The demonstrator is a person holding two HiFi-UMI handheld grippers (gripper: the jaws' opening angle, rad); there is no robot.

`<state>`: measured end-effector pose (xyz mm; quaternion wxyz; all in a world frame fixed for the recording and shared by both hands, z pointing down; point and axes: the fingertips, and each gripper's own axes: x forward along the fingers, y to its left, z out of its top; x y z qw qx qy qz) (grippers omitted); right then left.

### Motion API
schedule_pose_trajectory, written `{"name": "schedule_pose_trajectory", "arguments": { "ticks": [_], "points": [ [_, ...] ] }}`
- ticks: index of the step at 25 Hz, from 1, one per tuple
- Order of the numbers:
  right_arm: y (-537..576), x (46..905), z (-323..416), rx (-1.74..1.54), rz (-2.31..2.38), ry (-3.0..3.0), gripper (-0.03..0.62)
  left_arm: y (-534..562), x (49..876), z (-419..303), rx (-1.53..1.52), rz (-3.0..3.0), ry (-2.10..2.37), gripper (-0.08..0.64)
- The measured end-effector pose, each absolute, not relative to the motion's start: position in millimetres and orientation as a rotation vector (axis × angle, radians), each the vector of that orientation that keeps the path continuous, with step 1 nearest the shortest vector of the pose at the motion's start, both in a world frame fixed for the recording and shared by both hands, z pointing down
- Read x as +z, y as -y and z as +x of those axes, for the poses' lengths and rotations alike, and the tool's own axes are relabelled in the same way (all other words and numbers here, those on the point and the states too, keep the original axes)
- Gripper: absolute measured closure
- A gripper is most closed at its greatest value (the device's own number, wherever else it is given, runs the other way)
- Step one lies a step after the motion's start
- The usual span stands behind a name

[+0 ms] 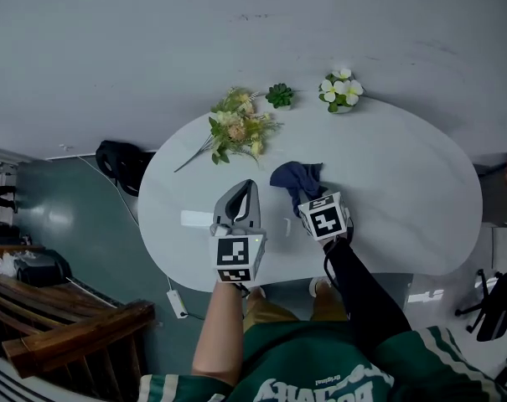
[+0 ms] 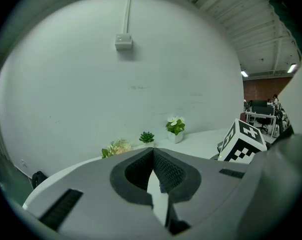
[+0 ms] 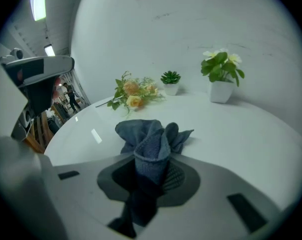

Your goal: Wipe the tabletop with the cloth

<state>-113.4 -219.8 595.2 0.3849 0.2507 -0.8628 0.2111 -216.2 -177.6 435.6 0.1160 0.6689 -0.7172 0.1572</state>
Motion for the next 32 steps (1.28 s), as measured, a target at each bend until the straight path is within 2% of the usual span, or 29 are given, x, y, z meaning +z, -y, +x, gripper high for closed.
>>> {"name": "schedule_pose_trajectory", "arguments": {
  "ticks": [8, 22, 32],
  "points": [
    [259.5, 595.7, -82.1, 0.528, 0.695, 2.189, 0.506, 196.5, 431.9, -180.9, 0.491, 1.99, 2.087, 0.563],
    [305.8, 594.8, -68.6, 0.511, 0.928, 2.121, 0.502, 262.4, 464.4, -176.6, 0.443, 2.176, 1.891, 0.563],
    [346.2, 595.1, -1.2, 0.527, 0.982, 2.091, 0.502, 307.1, 477.1, -118.1, 0.475, 2.212, 1.816, 0.563]
  ]
}}
